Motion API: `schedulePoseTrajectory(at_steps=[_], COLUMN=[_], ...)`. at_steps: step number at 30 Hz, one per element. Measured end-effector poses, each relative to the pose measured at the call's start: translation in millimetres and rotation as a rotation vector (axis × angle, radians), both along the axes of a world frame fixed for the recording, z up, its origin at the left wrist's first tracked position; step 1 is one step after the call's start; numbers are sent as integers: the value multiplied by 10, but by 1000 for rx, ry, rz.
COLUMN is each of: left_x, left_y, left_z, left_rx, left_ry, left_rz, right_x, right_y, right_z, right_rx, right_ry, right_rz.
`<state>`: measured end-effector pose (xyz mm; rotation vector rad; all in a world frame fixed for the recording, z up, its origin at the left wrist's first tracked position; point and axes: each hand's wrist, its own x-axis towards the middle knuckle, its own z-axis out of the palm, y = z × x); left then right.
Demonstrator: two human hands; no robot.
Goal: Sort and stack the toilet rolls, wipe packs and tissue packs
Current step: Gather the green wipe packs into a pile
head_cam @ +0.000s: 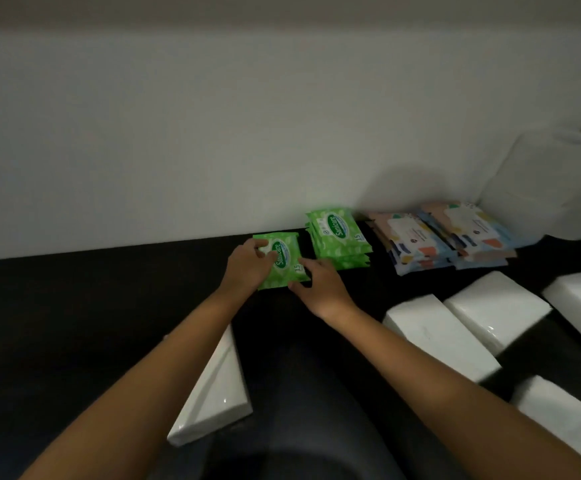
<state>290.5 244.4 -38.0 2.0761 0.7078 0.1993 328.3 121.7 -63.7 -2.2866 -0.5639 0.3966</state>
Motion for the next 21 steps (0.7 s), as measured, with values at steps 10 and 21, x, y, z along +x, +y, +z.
schedulePoseTrajectory(at_steps=[10,21], left_x=[-275,-296], left_y=[-1045,-2532], left_z=[333,478], left_rx=[-80,-222], left_ry=[-122,-211], left_rz=[-107,-392], right_x=[-220,-664], right_y=[-981,-2845], right_z=[595,792], right_rx=[114,138], right_ry=[-176,-187], right_rz=[-130,-405])
